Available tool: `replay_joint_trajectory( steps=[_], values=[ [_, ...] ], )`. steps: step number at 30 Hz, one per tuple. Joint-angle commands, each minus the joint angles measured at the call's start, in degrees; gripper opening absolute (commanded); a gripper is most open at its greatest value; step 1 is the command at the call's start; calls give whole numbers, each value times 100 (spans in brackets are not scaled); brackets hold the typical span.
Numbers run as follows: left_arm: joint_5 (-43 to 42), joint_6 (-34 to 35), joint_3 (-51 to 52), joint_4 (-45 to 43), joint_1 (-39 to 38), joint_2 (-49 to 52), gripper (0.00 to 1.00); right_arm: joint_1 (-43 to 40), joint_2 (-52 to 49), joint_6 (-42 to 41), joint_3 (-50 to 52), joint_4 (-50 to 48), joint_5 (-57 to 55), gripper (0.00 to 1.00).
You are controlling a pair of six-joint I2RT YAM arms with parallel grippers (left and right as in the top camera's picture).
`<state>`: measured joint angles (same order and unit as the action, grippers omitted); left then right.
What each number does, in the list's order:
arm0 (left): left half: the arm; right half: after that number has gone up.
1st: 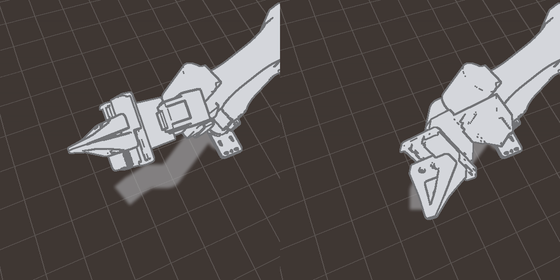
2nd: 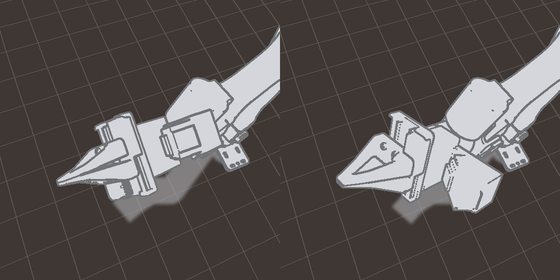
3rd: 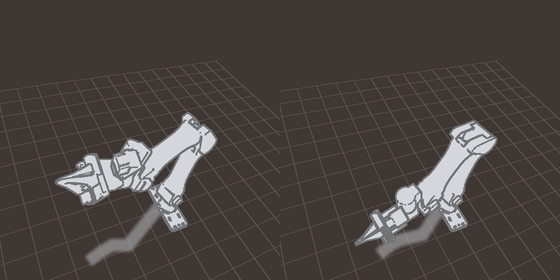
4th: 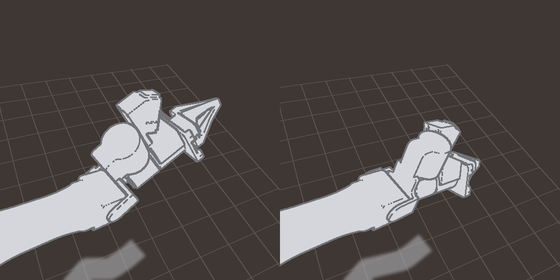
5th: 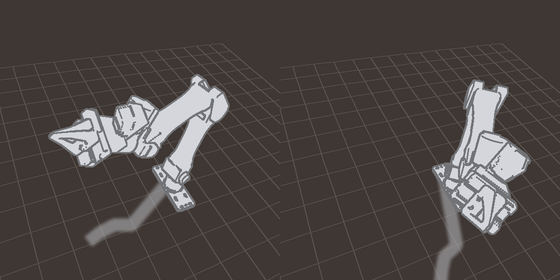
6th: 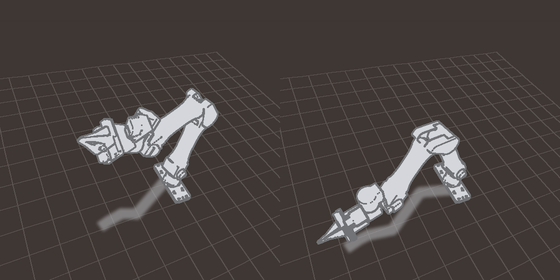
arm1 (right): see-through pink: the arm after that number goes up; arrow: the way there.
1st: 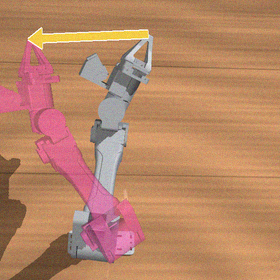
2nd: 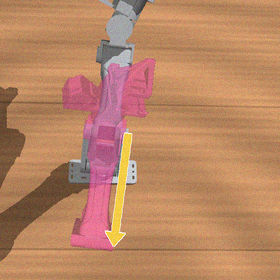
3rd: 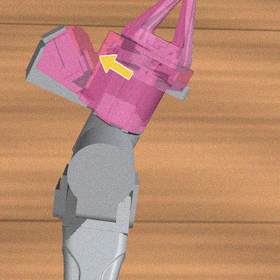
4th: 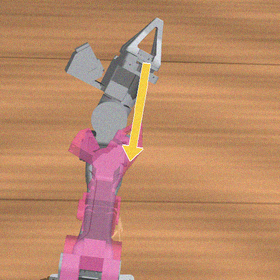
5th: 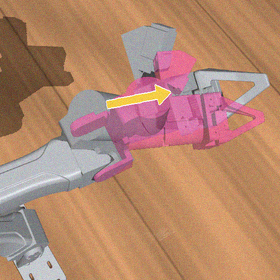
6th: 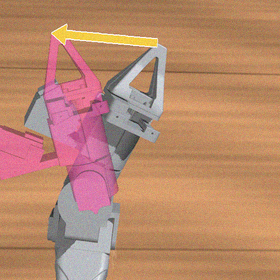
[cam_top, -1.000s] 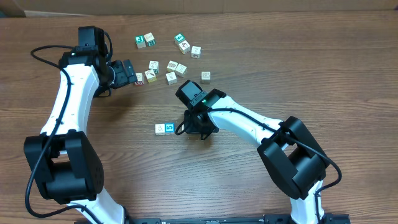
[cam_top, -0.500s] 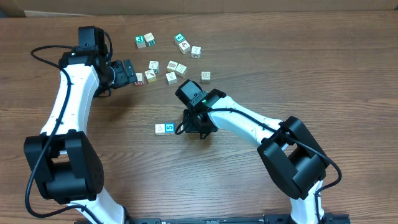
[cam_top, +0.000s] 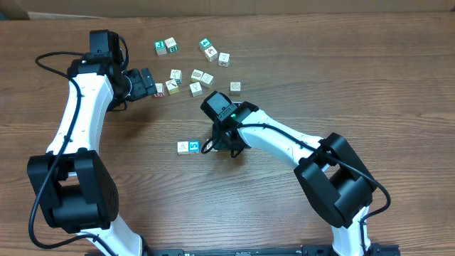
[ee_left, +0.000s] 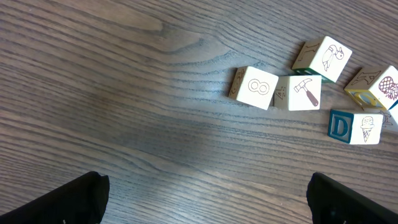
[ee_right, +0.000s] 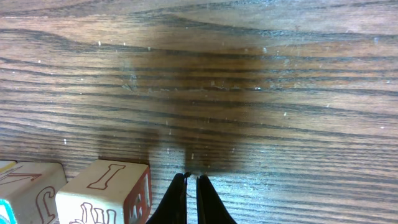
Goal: Form a horizontal line
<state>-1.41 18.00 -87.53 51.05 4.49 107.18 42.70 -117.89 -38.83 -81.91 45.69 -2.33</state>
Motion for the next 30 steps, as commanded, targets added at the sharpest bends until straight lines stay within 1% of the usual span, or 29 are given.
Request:
replay_joint_trajectory(
  steps=[1,10,15,30],
  values=[
    [37,0,-52,-13,-37,39,100,7,214,-17,22,-31,87,4],
    [35,0,-52,-15,-37,39,100,7,214,-20,22,-96,267,4],
    [35,0,-52,-15,-37,39,100,7,214,-20,22,-219,546,4],
    [35,0,-52,-15,-39,39,100,11,214,-48,22,-326,761,4]
  ],
)
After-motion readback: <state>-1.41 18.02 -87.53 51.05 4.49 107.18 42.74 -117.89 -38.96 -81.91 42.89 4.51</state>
